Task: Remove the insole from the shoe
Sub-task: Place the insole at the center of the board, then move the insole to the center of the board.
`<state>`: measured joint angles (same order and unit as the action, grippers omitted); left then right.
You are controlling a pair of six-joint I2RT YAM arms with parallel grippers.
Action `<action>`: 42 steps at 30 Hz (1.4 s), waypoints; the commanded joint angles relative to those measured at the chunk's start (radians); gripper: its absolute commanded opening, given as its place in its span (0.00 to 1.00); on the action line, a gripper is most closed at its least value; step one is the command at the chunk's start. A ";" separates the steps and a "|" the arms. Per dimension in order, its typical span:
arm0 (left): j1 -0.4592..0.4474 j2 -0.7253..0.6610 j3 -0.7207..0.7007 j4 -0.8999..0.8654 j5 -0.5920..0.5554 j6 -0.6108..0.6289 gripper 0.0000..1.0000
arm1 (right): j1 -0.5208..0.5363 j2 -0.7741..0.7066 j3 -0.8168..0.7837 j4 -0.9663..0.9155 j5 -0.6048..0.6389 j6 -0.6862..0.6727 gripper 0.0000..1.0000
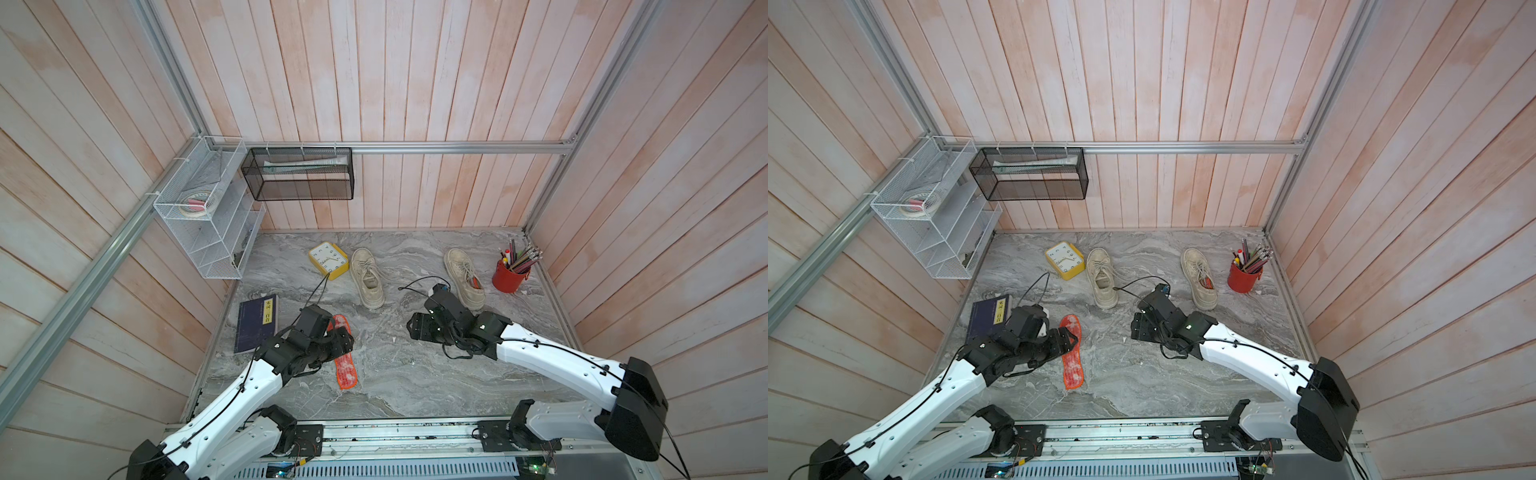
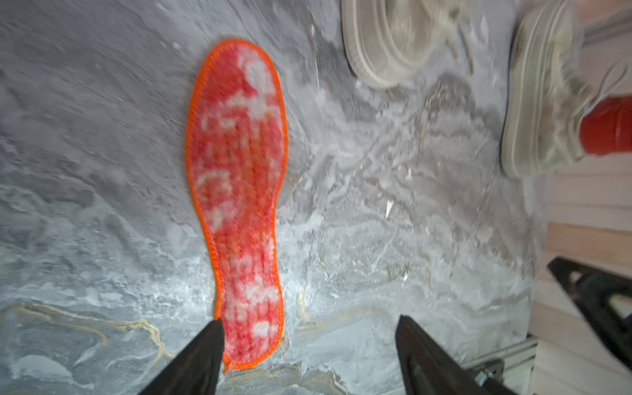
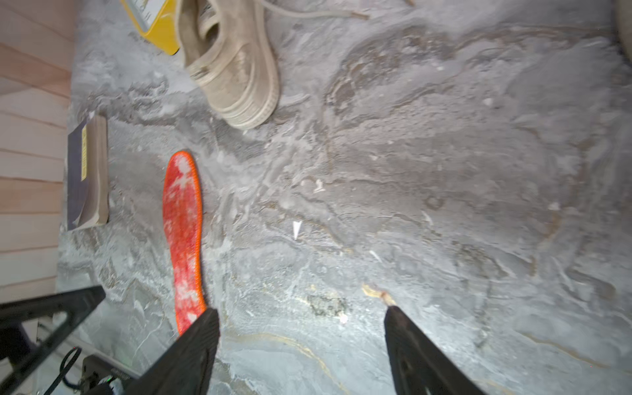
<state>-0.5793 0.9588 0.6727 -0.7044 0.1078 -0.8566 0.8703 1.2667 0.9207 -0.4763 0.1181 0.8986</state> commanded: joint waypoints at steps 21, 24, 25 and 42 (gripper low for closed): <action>-0.109 0.386 0.029 0.027 -0.206 0.070 0.91 | -0.040 0.077 0.014 0.013 -0.033 -0.008 0.76; -0.109 0.402 0.007 0.054 -0.191 0.078 0.88 | -0.040 0.073 0.009 0.018 -0.035 -0.005 0.76; -0.109 0.405 0.000 0.060 -0.187 0.080 0.87 | -0.041 0.072 0.009 0.018 -0.034 -0.004 0.76; -0.088 0.335 -0.084 -0.018 -0.246 0.045 0.75 | -0.041 0.082 0.018 0.034 -0.045 -0.024 0.75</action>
<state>-0.6724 1.2987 0.6090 -0.6716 -0.1116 -0.7956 0.8322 1.3418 0.9154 -0.4454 0.0769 0.8883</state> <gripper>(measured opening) 0.754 0.746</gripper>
